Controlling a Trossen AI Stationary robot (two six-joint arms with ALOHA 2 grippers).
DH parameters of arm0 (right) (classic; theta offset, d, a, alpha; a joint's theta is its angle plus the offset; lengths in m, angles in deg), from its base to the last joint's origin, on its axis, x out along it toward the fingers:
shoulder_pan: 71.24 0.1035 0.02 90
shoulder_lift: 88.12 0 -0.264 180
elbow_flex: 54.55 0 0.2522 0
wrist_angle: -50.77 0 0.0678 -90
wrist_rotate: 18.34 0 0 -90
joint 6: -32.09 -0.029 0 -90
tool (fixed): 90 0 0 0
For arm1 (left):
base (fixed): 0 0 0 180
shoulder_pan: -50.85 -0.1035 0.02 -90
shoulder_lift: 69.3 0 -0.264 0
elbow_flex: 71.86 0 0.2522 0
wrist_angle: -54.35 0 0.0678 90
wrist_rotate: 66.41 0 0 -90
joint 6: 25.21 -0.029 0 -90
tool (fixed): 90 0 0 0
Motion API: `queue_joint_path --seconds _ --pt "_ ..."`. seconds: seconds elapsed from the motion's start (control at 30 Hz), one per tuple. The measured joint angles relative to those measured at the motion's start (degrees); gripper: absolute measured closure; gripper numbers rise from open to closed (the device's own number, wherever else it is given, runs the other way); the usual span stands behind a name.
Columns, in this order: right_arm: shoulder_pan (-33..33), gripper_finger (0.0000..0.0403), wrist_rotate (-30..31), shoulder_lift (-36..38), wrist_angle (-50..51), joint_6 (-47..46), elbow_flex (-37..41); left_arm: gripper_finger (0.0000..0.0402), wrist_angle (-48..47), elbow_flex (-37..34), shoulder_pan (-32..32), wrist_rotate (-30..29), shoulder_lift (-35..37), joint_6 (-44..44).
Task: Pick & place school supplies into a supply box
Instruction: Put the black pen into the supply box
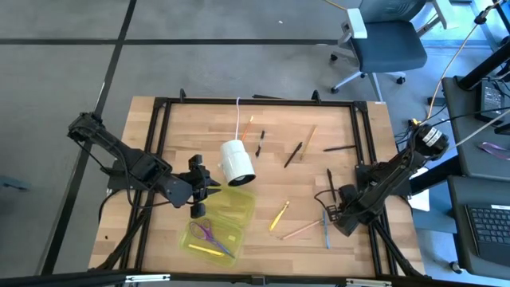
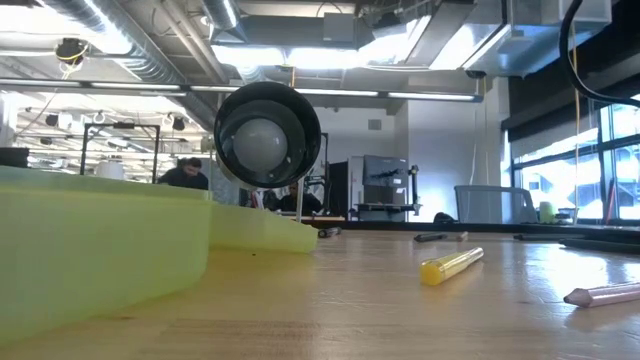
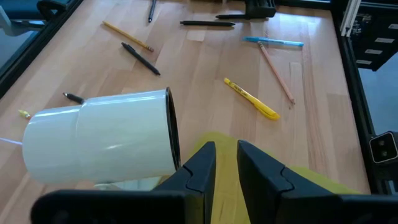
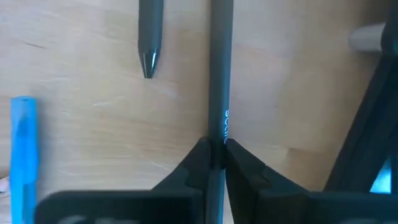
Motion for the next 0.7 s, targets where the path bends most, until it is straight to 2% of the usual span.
queue_joint_path --seconds 0.2,0.37,0.57,0.7 --pt "0.07 0.0365 -0.18 -0.13 1.4 4.39 -6.88 0.0343 -0.02 0.0 -0.02 0.0 0.02 -0.05" --pt "0.02 0.0364 4.79 0.02 1.72 8.22 -12.98 0.0344 -0.02 0.0 -0.01 0.01 0.02 -0.16" --pt "-0.24 0.0365 17.66 0.04 0.91 16.53 -20.11 0.0341 -0.02 0.0 -0.02 0.39 0.02 -0.3" --pt "-1.93 0.0364 27.34 0.11 -3.37 25.78 -23.76 0.0344 1.58 0.0 -0.01 -0.09 -0.19 -5.39"
